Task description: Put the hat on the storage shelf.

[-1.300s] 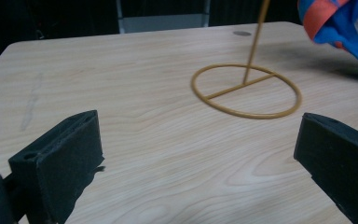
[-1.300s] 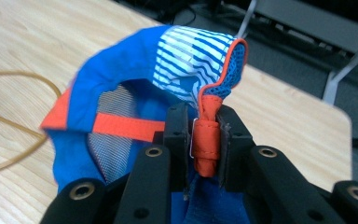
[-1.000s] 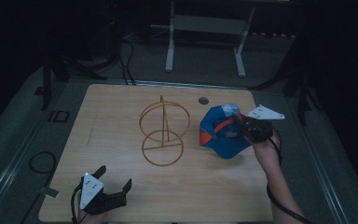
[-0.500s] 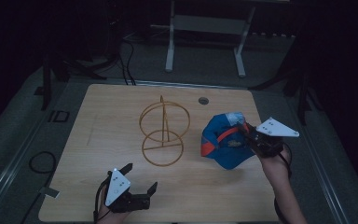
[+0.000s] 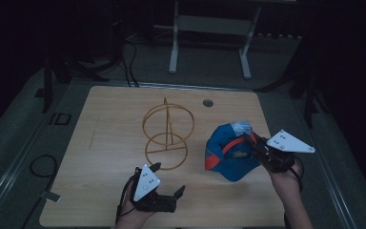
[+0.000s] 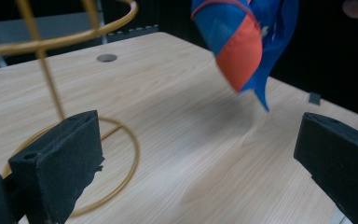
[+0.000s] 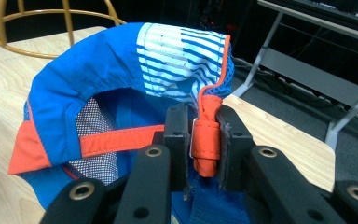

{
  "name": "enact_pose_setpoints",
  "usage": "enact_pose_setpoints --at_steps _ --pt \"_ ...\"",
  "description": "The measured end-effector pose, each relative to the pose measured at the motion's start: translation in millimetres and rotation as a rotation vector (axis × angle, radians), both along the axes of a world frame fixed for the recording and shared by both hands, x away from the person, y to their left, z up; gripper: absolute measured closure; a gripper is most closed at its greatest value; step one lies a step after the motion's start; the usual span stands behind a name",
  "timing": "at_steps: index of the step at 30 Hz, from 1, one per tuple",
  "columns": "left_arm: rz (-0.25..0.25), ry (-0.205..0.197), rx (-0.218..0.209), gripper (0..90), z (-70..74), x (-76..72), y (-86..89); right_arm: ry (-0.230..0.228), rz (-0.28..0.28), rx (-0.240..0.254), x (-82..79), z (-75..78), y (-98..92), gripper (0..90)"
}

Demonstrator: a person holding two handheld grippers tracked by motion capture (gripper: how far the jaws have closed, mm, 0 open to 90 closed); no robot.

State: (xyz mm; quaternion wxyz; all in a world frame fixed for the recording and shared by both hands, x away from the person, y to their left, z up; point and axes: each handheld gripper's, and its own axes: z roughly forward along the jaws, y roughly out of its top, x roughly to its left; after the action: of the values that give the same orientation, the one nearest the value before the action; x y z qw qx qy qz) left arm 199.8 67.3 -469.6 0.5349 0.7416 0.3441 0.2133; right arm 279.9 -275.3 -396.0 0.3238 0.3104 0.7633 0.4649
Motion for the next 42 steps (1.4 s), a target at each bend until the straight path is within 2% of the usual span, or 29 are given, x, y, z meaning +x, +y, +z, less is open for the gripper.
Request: enact_pose_setpoints --at_steps 3,6,11,13,16,19,22,24,27,31,35,39,42 --pt "-0.022 -0.013 -0.008 1.3 7.7 4.5 -15.0 -0.009 0.012 -0.002 -5.3 2.1 1.2 76.6" --pt "-0.045 -0.029 0.002 1.3 13.6 11.0 -29.2 -0.017 0.023 0.000 -9.4 4.7 2.7 76.6" --pt "-0.072 -0.024 0.010 1.3 21.5 21.7 -53.0 -0.037 0.039 0.007 -15.7 9.3 5.1 76.6" --pt "-0.067 -0.036 0.025 1.3 24.6 26.5 -62.4 -0.044 0.046 0.004 -18.1 11.0 6.2 76.6" --pt "-0.064 -0.027 0.018 1.3 28.0 36.8 -73.8 -0.050 0.053 0.005 -20.8 12.5 7.0 76.6" --pt "-0.056 -0.028 0.009 4.1 29.2 44.9 -80.6 -0.048 0.061 0.013 -22.9 12.2 6.5 76.5" --pt "-0.064 -0.027 0.022 5.9 29.2 51.3 -86.9 -0.042 0.069 0.012 -24.3 9.3 7.1 76.5" --pt "-0.056 -0.031 0.031 10.1 29.3 53.9 -90.8 -0.037 0.072 0.008 -25.1 6.9 8.2 76.5" --pt "-0.066 -0.039 0.022 16.6 30.7 56.4 -93.8 -0.035 0.078 0.012 -26.7 3.8 8.9 76.5" --pt "-0.077 -0.041 0.008 36.9 34.5 59.1 -95.4 -0.032 0.081 0.017 -29.6 0.4 9.1 76.5" --pt "-0.057 -0.042 0.028 55.0 36.8 60.9 -96.5 -0.031 0.085 0.022 -32.8 -1.1 7.3 76.4" --pt "-0.048 -0.030 0.047 78.7 40.1 62.4 -96.5 -0.027 0.093 0.029 -37.4 -1.4 7.8 76.4" --pt "-0.043 -0.027 0.067 87.9 41.6 64.7 -96.2 -0.029 0.105 0.030 -42.0 -2.1 9.8 76.3"
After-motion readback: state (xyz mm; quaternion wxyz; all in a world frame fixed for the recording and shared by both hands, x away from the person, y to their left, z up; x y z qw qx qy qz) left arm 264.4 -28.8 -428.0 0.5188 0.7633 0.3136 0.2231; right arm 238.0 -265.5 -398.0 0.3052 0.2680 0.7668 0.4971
